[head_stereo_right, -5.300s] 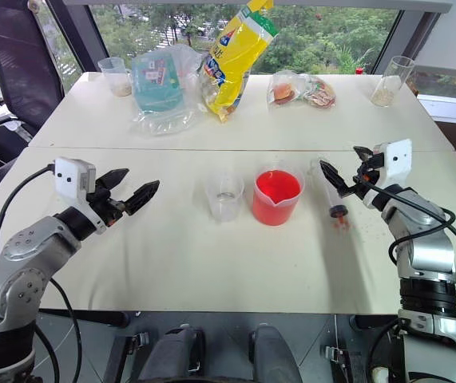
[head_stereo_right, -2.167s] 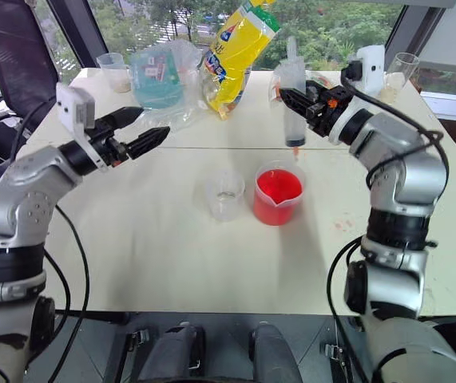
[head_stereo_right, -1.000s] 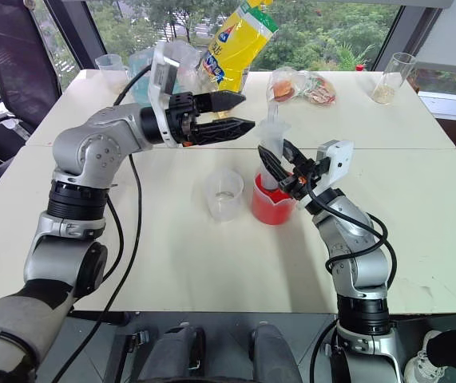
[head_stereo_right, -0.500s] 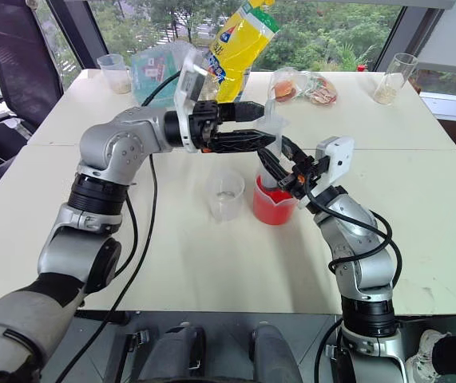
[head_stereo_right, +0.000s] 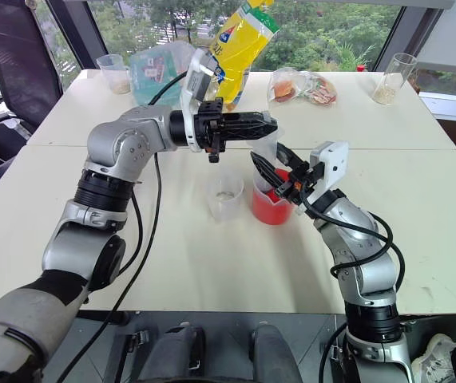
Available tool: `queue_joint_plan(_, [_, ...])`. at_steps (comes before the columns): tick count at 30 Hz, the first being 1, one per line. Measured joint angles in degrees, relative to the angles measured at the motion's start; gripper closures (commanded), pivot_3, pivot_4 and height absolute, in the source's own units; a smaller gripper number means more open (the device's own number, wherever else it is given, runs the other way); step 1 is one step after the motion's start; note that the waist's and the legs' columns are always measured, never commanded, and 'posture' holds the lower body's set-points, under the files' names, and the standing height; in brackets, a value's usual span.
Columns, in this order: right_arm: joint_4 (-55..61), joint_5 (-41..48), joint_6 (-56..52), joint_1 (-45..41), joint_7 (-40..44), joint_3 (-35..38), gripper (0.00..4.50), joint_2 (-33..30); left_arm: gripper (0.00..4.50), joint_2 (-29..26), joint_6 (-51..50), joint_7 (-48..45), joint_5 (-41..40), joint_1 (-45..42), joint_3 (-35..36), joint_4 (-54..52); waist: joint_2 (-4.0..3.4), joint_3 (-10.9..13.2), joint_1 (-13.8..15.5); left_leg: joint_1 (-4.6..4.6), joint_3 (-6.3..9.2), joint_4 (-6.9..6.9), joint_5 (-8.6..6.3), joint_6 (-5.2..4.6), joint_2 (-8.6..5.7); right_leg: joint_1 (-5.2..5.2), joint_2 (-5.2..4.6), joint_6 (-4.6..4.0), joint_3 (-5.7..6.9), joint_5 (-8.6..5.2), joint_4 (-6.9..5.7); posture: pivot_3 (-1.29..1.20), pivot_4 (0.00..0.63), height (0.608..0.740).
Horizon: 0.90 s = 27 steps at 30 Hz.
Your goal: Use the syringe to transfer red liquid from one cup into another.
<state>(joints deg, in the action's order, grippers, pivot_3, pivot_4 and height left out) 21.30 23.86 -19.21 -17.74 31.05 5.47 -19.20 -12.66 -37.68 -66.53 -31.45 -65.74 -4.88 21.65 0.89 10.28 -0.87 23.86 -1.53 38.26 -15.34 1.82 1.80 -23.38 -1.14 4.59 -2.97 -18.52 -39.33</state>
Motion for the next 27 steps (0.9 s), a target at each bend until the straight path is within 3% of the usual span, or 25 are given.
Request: queue_joint_plan(27, [0.0, 2.1, 2.0, 2.2, -0.3, 1.8, 3.09, -2.3, 4.46, 2.0, 3.5, -1.2, 0.9, -7.9, 0.1, 10.5, 0.0, 0.0, 0.0, 0.0, 0.0, 0.0, 0.0, 0.0, -0.01, 0.0, 0.03, 0.0, 0.0, 0.0, 0.0, 0.0, 0.15, 0.74])
